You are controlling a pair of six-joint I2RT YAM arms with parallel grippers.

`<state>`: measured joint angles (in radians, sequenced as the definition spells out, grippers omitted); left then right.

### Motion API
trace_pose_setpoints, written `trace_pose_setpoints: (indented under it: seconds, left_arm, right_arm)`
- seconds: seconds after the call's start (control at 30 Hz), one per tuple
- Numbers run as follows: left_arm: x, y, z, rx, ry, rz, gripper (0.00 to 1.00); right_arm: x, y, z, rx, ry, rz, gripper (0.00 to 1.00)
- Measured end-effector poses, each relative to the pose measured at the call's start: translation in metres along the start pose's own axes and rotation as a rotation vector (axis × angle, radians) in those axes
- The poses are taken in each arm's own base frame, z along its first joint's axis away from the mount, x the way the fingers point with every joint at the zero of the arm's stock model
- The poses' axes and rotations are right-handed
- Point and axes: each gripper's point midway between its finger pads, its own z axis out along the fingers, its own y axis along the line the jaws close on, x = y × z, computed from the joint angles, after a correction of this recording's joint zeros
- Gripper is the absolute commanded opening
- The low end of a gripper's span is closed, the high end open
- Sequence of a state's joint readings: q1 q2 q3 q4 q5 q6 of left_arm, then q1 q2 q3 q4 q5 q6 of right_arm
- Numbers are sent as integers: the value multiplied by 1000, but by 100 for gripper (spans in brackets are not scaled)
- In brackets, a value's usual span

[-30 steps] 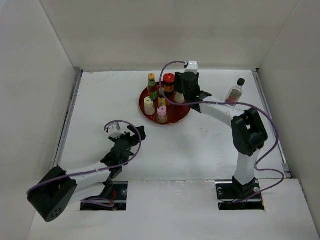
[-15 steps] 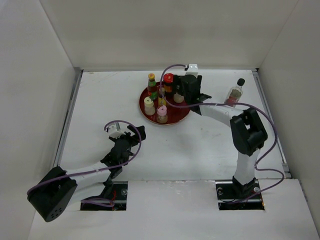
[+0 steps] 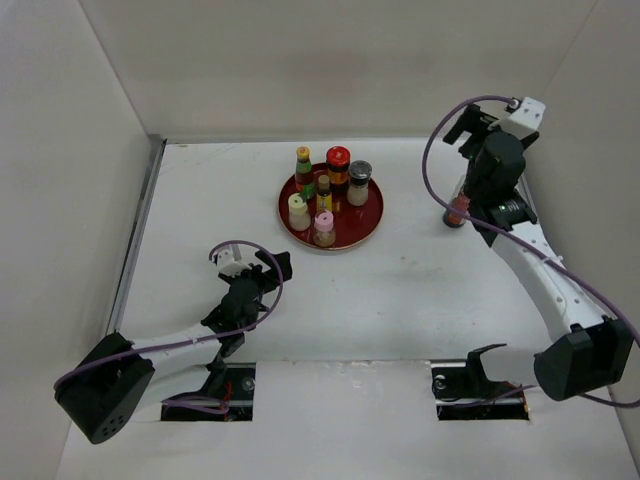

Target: Organize the condiment bottles

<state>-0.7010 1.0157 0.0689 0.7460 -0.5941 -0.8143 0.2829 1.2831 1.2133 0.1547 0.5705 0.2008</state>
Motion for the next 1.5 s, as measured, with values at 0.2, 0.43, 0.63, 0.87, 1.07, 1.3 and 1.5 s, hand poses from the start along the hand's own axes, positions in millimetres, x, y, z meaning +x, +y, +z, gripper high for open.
trace_pose_setpoints:
  seconds: [0.2, 0.43, 0.63, 0.87, 1.07, 1.3, 1.5]
  left_arm:
    - [-1, 0, 0, -1, -4, -2, 100]
    - [-7, -1, 1, 2, -22, -14, 100]
    - [-8, 0, 2, -1, -23, -12, 100]
    - [-8, 0, 2, -2, -24, -12, 100]
    - [-8, 0, 2, -2, -24, -12, 100]
    - [-8, 1, 2, -4, -24, -12, 100]
    - [-11, 3, 3, -9, -33, -16, 100]
  right_arm:
    - [49, -57, 16, 171, 105, -125, 100]
    - [129, -90, 32, 254, 296, -255, 90]
    - [136, -101, 40, 282, 298, -264, 42]
    - [132, -102, 34, 288, 264, -251, 27]
    - [98, -76, 0, 215, 215, -259, 28]
    - [55, 2, -39, -4, 124, -176, 29]
    - [91, 65, -55, -159, 190, -179, 29]
